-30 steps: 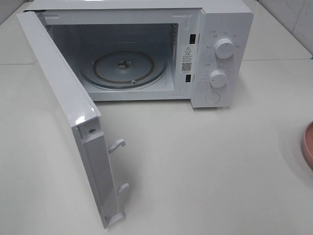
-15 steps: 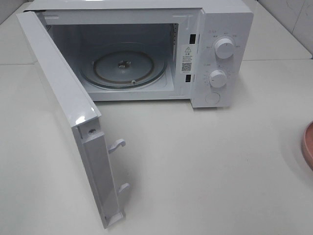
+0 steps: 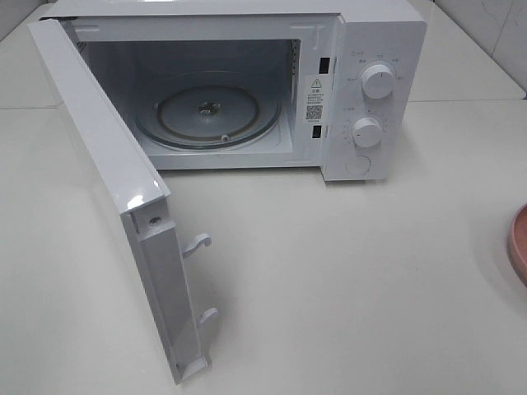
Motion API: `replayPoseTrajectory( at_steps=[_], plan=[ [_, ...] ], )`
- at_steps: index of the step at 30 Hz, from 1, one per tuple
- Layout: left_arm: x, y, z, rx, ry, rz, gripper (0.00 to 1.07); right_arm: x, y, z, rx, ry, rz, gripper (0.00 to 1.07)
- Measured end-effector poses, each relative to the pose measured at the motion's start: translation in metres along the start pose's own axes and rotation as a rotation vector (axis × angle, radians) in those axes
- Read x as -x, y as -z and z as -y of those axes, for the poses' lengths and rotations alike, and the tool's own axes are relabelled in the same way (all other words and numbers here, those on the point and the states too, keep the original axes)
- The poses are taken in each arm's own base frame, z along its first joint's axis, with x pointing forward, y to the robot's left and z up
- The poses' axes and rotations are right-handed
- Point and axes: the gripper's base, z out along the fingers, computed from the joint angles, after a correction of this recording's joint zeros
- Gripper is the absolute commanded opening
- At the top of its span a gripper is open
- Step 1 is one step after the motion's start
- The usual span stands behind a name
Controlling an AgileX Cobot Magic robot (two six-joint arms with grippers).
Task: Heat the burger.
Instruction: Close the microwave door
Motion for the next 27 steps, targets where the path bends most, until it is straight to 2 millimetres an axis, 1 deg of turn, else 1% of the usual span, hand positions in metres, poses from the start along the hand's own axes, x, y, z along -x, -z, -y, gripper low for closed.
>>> replayPoseTrajectory(
  at_steps=[11, 12, 13, 14, 15, 16, 18, 19, 20, 21, 22, 23, 24, 25, 26, 27],
  plan=[
    [0.000, 0.000, 0.000, -0.002, 0.008, 0.000, 1.01, 0.000, 0.000, 0.000, 0.000, 0.000, 0.000, 0.76],
    [0.001, 0.001, 0.001, -0.007, 0.031, 0.010, 1.01, 0.000, 0.000, 0.000, 0.000, 0.000, 0.000, 0.76],
    [0.007, 0.004, 0.001, -0.011, 0.049, 0.060, 1.01, 0.000, 0.000, 0.000, 0.000, 0.000, 0.000, 0.76],
    [0.007, 0.004, 0.001, -0.011, 0.049, 0.060, 1.01, 0.000, 0.000, 0.000, 0.000, 0.000, 0.000, 0.76],
    [0.011, 0.005, 0.001, -0.010, 0.054, 0.092, 1.01, 0.000, 0.000, 0.000, 0.000, 0.000, 0.000, 0.76],
    [0.018, 0.007, 0.000, -0.001, 0.056, 0.159, 1.00, 0.000, 0.000, 0.000, 0.000, 0.000, 0.000, 0.76],
    [0.021, 0.006, -0.001, 0.000, 0.057, 0.175, 0.99, 0.000, 0.000, 0.000, 0.000, 0.000, 0.000, 0.76],
    [0.029, 0.001, -0.002, 0.005, 0.060, 0.198, 0.96, 0.000, 0.000, 0.000, 0.000, 0.000, 0.000, 0.76],
    [0.029, 0.001, -0.002, 0.005, 0.060, 0.198, 0.96, 0.000, 0.000, 0.000, 0.000, 0.000, 0.000, 0.76],
    [0.032, -0.001, -0.003, 0.006, 0.061, 0.204, 0.92, 0.000, 0.000, 0.000, 0.000, 0.000, 0.000, 0.76],
    [0.032, -0.001, -0.003, 0.006, 0.061, 0.204, 0.92, 0.000, 0.000, 0.000, 0.000, 0.000, 0.000, 0.76],
    [0.040, -0.007, -0.004, 0.012, 0.061, 0.229, 0.82, 0.000, 0.000, 0.000, 0.000, 0.000, 0.000, 0.76],
    [0.047, -0.015, -0.006, 0.021, 0.052, 0.260, 0.69, 0.000, 0.000, 0.000, 0.000, 0.000, 0.000, 0.76],
    [0.047, -0.015, -0.006, 0.021, 0.052, 0.260, 0.69, 0.000, 0.000, 0.000, 0.000, 0.000, 0.000, 0.76],
    [0.049, -0.021, -0.007, 0.024, 0.050, 0.263, 0.61, 0.000, 0.000, 0.000, 0.000, 0.000, 0.000, 0.76],
    [0.049, -0.021, -0.007, 0.024, 0.050, 0.263, 0.61, 0.000, 0.000, 0.000, 0.000, 0.000, 0.000, 0.76]
  ],
)
